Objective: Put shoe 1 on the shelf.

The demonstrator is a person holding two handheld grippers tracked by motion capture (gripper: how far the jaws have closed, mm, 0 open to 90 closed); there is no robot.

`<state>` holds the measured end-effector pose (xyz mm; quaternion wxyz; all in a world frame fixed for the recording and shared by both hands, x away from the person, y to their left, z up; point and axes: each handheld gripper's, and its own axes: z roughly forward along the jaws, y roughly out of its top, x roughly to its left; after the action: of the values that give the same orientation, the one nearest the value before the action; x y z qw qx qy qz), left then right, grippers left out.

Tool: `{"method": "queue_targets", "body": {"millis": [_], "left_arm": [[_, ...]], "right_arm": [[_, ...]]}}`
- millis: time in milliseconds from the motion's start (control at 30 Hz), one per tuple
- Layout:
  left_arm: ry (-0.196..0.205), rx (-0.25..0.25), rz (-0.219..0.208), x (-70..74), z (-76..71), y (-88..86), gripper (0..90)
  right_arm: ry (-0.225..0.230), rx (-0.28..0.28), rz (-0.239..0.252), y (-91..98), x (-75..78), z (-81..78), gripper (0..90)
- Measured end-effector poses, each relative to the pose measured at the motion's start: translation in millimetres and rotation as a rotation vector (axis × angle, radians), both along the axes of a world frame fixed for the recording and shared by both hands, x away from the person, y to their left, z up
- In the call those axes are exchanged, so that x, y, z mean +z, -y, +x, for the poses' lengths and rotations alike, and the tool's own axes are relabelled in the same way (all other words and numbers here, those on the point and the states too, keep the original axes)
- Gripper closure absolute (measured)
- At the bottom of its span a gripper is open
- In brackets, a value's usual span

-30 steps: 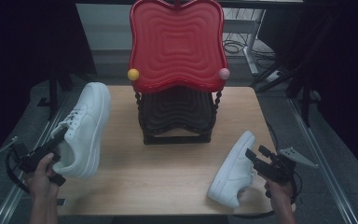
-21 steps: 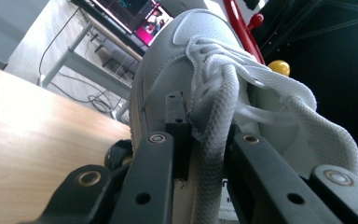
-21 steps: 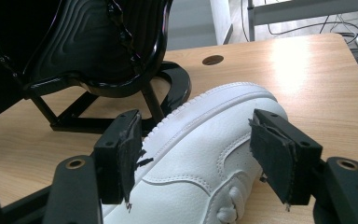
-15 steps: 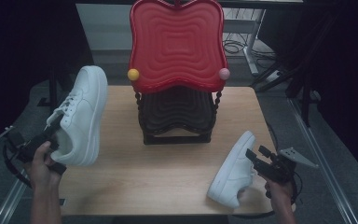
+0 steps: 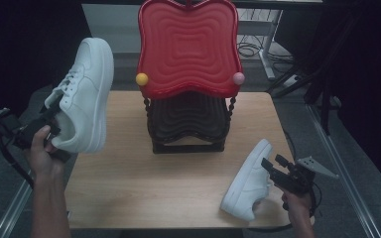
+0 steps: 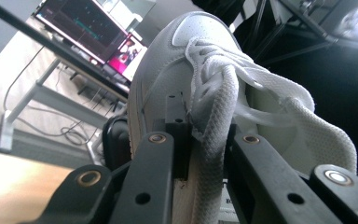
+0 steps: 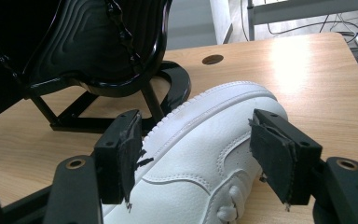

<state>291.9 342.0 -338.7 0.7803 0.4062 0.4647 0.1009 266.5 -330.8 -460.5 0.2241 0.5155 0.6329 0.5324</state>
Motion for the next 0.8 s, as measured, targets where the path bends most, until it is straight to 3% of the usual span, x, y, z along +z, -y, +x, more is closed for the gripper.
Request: {"method": "queue_targets", "body": {"millis": [200,500,800], "left_arm": [[0.025,0.001,-0.015,16.2,8.8,3.2,82.2],[0.021,0.005,0.009,40.1,30.4,13.0,82.2],[0.030,-0.010,-0.013,61.4,48.3,24.2,82.2]], "right_arm": [[-0.002,0.000,-0.002,0.1,-0.7,0.6,33.9],[-0.004,-0.002,-0.002,0.5,-1.1,0.7,33.9],[-0.006,-0.004,-0.001,-0.3,-2.9,1.9,34.0]]}}
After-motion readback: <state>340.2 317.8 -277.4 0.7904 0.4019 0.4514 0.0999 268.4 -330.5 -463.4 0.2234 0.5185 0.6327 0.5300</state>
